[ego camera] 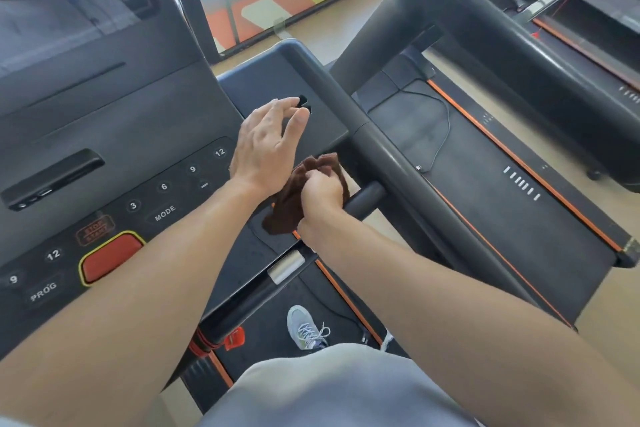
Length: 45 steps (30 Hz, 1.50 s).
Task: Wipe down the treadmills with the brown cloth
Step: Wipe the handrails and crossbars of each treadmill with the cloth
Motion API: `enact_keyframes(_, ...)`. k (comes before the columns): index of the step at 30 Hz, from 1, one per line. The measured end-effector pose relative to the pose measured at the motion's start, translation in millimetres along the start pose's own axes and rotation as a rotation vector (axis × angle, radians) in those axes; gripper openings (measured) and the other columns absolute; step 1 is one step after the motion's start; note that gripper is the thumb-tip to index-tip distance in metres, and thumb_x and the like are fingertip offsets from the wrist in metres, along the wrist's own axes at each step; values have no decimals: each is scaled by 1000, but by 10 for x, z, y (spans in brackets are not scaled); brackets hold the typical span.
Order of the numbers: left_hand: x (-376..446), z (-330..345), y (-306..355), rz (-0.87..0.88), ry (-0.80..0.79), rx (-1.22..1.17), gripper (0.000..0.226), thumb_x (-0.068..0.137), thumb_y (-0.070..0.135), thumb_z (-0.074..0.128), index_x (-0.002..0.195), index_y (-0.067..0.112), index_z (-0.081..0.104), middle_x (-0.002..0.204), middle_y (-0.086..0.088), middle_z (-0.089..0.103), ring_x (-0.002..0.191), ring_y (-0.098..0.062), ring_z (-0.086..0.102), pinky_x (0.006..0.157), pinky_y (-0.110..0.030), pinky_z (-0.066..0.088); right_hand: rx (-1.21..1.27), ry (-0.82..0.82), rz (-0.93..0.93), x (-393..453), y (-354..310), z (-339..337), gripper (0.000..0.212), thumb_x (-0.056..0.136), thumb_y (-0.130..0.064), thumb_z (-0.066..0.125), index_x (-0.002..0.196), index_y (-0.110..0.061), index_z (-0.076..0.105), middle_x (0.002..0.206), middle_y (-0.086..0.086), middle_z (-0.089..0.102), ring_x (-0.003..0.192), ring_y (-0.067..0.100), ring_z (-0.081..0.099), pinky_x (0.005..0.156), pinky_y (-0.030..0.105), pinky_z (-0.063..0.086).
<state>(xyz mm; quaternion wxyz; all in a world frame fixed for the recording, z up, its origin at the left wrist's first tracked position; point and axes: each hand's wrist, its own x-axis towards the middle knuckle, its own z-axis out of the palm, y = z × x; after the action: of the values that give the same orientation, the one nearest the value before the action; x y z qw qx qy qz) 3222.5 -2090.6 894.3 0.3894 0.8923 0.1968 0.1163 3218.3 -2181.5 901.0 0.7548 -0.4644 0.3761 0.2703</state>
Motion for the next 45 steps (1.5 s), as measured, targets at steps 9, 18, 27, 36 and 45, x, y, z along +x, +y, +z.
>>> enact_keyframes(9,-71,21,61,-1,89,44,49,107,56,31,141,29,54,118,25,54,137,-13,39,116,-38,29,-285,-133,127,-363,-131,-271,16,98,-16,58,86,-15,69,68,2,71,69,20,67,60,27,51)
enact_keyframes(18,7,121,59,-97,139,-9,56,101,67,28,122,30,64,111,13,65,123,-24,52,105,-43,40,-825,-165,-1047,-755,-1532,-1081,32,92,-21,52,118,-25,69,97,-8,74,91,19,68,93,42,56)
enact_keyframes(27,-991,1097,769,-42,177,-428,25,105,37,48,114,22,67,110,11,69,109,-6,63,99,-29,48,-2277,109,-1112,243,-808,-2387,81,99,-42,51,163,-41,1,173,11,-5,153,47,16,111,52,28)
enact_keyframes(36,-2539,2117,1421,-255,-31,-418,30,106,35,52,131,23,62,118,19,65,111,5,59,84,-3,39,-2055,189,-1197,66,-838,-4047,82,94,-58,52,162,-41,8,161,16,29,132,38,44,100,51,44)
enact_keyframes(45,-3591,2956,2179,-91,-144,-256,34,103,43,54,133,28,59,127,12,60,115,-21,59,103,-40,49,-1797,278,-1068,-259,-823,-5803,85,87,-69,60,156,-37,23,126,5,54,105,28,58,81,44,50)
